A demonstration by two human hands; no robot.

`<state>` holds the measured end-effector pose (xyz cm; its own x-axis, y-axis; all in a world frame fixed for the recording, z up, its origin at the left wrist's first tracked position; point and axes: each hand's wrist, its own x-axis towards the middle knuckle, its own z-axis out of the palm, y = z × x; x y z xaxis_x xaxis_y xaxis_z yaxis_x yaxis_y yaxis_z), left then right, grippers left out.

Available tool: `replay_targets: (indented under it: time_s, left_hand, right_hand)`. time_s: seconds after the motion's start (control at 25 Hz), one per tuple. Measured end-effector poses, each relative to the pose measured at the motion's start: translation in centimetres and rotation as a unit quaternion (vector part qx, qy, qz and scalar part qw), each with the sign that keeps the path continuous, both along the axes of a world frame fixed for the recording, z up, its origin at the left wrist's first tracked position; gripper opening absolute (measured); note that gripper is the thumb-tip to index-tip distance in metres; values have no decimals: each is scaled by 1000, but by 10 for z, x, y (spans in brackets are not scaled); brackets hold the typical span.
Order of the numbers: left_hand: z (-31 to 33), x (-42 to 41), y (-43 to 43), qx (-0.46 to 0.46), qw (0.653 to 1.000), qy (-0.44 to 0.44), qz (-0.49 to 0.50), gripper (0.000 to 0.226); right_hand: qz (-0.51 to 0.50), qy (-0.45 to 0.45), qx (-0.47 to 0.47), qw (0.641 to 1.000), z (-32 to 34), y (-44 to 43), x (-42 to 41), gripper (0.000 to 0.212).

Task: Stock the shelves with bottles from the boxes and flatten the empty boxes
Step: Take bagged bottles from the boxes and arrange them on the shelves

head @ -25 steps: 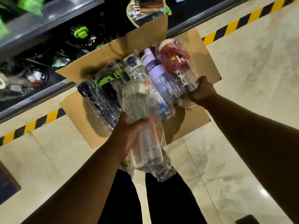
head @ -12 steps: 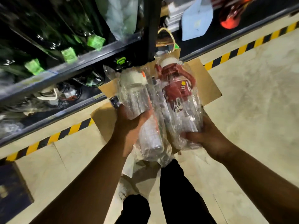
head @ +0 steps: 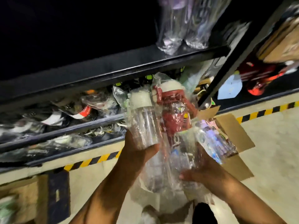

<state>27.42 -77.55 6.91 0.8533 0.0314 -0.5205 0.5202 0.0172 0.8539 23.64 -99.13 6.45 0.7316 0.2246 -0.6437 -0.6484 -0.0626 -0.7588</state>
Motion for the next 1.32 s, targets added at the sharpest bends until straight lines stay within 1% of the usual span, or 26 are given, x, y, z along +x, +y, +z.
replay_targets:
  time_s: [0.08,0.12,0.2,0.24,0.32,0.4,0.44,0.52,0.56,0.6,0.68,0.72,0.8,1.0,1.12,1.2,1.32]
  left_hand:
    - [31,3,21,-3,1000,-12,8,105]
    - [42,6,31,-13,999,-30,20,105]
    - [63,13,40,-15,997,-67,24,102]
    - [72,17,43,-6,996,-84,25,103]
    - [87,38,50,51,989,-137,29,104]
    - [98,62,59,102,979,-176,29,90]
    - [102,72,64,111,975,-190,36,78]
    - [104,87,69,113,976,-182,49,48]
    - [104,92,71,103,976,-181,58,43]
    - [102,96,73,91,976,-185,67,50]
    - [102,104,76,63,975,-198,78,84]
    - [102,107,75,66,975,-198,78,91]
    - [103,113,76,88,974,-191,86,88]
    - [102,124,82,148,967,-181,104,81]
    - [102,131,85,158,962,-188,123,79]
    - [106,138,86,156,958,-204,131,84]
    - [111,156,83,152,950,-230,144,105]
  right_hand:
    - [17,-36,-15,999,24,20,17,103]
    - [33,-59,-26,997,35,29,26,101]
    - [58,-108,-60,991,52,44,42,86]
    - [52,-123,-72,988,60,52,50,79]
    - [22,-166,-94,981,76,67,70,73]
    - [-4,-217,-86,972,86,81,95,68]
    - [-13,-238,-81,968,92,88,108,67]
    - [-30,-263,-84,961,98,96,134,68]
    - [-43,-271,-87,958,101,100,145,69]
    - [-58,-280,-91,954,103,104,157,69]
    - [-80,-296,-105,946,107,113,178,71]
    - [-89,-303,-111,942,109,118,189,72]
    - [-112,-319,-119,934,109,128,210,77]
    - [-150,-382,-199,890,86,144,249,73]
    - [-148,-383,-232,881,65,143,259,81]
    - [-150,-385,-246,877,54,145,265,84]
    - [-131,-379,-308,863,46,147,270,89]
